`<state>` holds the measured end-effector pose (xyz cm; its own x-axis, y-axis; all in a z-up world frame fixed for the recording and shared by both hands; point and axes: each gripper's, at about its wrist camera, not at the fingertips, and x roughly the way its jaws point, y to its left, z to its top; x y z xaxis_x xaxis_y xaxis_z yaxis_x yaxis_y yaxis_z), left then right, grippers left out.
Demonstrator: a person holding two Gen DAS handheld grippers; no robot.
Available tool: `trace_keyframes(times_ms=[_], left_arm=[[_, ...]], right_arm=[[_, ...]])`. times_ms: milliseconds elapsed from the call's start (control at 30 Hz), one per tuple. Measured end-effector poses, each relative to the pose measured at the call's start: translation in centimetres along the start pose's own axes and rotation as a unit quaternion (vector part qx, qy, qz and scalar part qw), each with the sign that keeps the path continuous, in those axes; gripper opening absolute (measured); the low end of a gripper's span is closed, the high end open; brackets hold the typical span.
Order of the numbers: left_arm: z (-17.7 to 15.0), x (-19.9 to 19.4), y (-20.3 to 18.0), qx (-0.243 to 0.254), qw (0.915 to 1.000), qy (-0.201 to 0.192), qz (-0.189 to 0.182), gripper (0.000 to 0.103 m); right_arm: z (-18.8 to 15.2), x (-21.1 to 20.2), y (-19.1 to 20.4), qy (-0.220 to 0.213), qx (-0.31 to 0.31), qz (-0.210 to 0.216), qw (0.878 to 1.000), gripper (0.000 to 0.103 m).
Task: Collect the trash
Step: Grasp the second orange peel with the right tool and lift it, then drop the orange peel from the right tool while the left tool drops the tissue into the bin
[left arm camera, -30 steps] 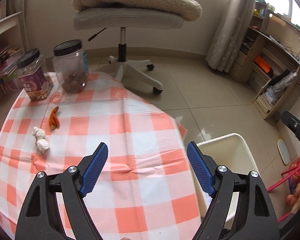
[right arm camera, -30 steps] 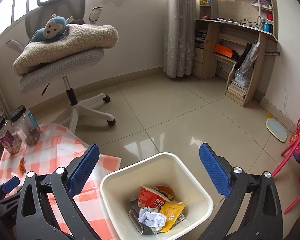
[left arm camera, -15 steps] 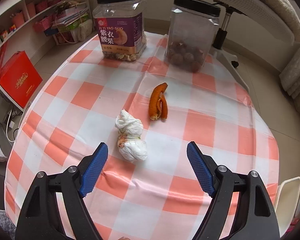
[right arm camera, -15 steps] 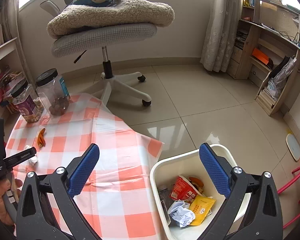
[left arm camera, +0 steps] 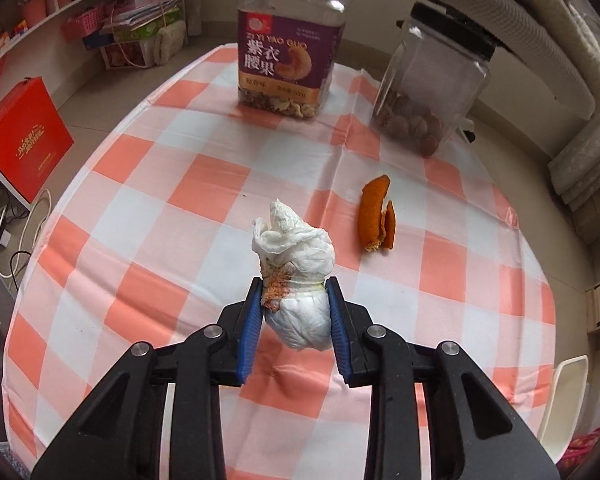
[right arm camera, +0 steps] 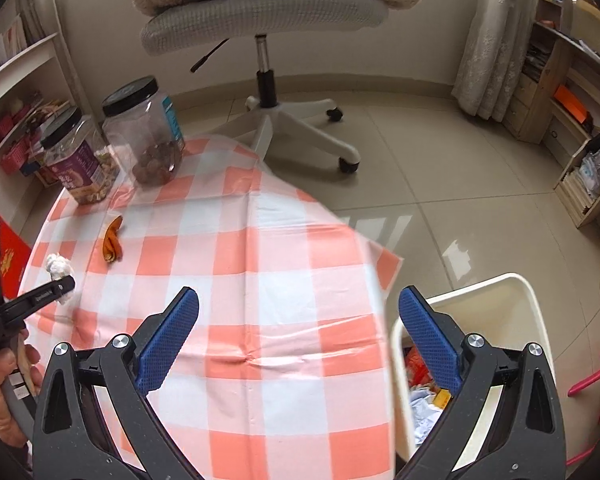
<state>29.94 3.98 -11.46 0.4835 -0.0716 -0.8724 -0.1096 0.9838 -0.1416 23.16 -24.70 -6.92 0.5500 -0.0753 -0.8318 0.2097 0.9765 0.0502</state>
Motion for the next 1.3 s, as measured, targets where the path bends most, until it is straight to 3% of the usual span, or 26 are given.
trace_keyframes(times_ms=[167, 400, 467, 600, 667, 700, 733, 967, 1300], left_arm=[[0.2, -5.8, 2.9, -0.006, 0.9983, -0.058, 0.001, 0.031], [-1.0, -9.6, 10.1, -0.073, 0.9956, -0.058, -0.005, 0.032], [-1.5, -10.2, 12.0, -0.089, 0.9944, -0.056, -0.007, 0.032], [-2.0, -11.3, 14.0, -0.105, 0.9927, -0.058, -0.010, 0.032], [-2.1, -11.6, 14.6, -0.105, 0.9924, -0.064, -0.005, 0.032], [-2.2, -11.7, 14.8, -0.105, 0.9922, -0.066, -0.004, 0.032], [-2.2, -11.8, 15.0, -0.107, 0.9920, -0.068, -0.003, 0.032], [-2.6, -12.6, 15.5, -0.121, 0.9901, -0.069, -0.018, 0.032], [-3.9, -15.3, 11.9, -0.079, 0.9910, -0.101, -0.039, 0.032]], right_arm=[[2.5, 4.3, 8.8, 0.016, -0.047, 0.047, 0.998, 0.096], [3.3, 11.3, 18.8, 0.037, -0.061, 0.077, 0.994, 0.095], [3.2, 13.0, 20.4, 0.043, -0.068, 0.069, 0.994, 0.090], [3.0, 15.2, 21.6, 0.058, -0.070, 0.054, 0.994, 0.064], [2.9, 15.0, 21.7, 0.041, -0.074, 0.049, 0.995, 0.052], [3.0, 14.8, 21.7, 0.039, -0.077, 0.050, 0.995, 0.029], [3.0, 14.5, 21.6, 0.041, -0.073, 0.060, 0.995, 0.021], [2.5, 8.5, 20.1, -0.003, -0.083, 0.104, 0.991, 0.019], [0.1, -0.9, 16.0, -0.039, -0.104, 0.134, 0.985, 0.020]])
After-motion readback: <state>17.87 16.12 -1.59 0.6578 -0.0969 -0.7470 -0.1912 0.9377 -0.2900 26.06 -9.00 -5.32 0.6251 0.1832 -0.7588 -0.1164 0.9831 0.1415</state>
